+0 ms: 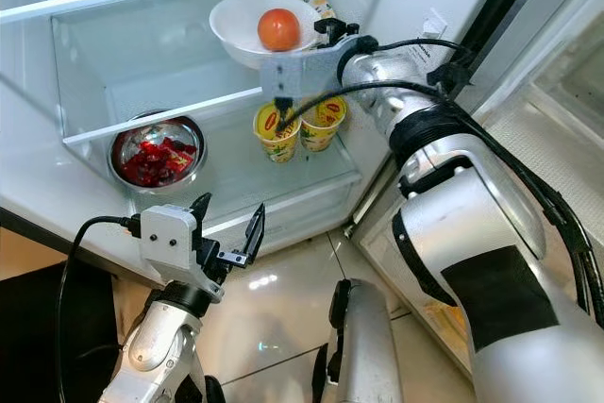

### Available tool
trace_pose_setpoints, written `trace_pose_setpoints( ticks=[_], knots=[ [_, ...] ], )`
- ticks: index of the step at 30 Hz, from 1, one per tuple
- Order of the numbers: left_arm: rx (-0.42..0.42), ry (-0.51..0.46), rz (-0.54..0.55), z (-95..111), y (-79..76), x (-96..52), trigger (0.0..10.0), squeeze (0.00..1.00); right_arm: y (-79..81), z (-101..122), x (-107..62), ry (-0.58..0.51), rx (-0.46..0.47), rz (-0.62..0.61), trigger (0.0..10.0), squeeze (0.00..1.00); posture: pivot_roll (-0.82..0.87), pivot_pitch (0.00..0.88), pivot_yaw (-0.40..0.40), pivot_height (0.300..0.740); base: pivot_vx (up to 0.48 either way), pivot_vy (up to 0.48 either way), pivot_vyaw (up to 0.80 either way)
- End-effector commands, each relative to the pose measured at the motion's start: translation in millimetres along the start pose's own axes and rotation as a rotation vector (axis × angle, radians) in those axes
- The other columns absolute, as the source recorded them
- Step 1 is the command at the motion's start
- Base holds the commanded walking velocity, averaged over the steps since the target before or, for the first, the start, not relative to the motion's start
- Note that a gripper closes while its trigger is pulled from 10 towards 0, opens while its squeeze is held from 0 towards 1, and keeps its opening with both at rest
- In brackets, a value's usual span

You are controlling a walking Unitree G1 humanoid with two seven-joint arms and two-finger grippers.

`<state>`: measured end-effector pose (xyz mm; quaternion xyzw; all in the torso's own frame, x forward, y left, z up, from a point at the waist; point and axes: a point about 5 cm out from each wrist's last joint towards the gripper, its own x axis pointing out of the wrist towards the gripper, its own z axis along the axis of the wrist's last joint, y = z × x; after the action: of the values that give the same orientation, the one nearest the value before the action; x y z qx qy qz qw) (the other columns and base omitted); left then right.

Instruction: Restocking fridge

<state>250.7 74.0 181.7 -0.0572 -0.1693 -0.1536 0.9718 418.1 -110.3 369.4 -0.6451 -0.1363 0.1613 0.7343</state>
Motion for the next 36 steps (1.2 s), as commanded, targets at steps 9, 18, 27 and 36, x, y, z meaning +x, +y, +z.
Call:
trace_pose_setpoints(
  ticks=[9,18,27,36],
  knots=[
    [-0.008,0.047,0.016,-16,7.4,-8.6,10.0,0.0,4.7,-20,-14.6,-0.128,0.288,0.052,10.0,0.0,0.06,0.336,0.027,0.48,0.0,0.0,0.0],
    [0.011,0.058,0.025,-22,14.5,-10.8,10.0,0.0,13.8,-23,-20.5,-0.228,0.376,0.133,10.0,0.0,0.06,0.312,0.031,0.48,0.0,0.0,0.0],
    [0.004,0.057,0.021,-26,12.0,-9.8,10.0,0.0,31.4,2,-22.8,-0.542,0.556,0.26,10.0,0.0,0.04,0.305,0.031,0.48,0.0,0.0,0.0],
    [0.001,0.061,0.033,-30,15.2,-10.6,10.0,0.0,59.5,38,-11.3,-0.679,0.67,0.293,10.0,0.0,0.03,0.301,0.024,0.48,0.0,0.0,0.0]
  ],
)
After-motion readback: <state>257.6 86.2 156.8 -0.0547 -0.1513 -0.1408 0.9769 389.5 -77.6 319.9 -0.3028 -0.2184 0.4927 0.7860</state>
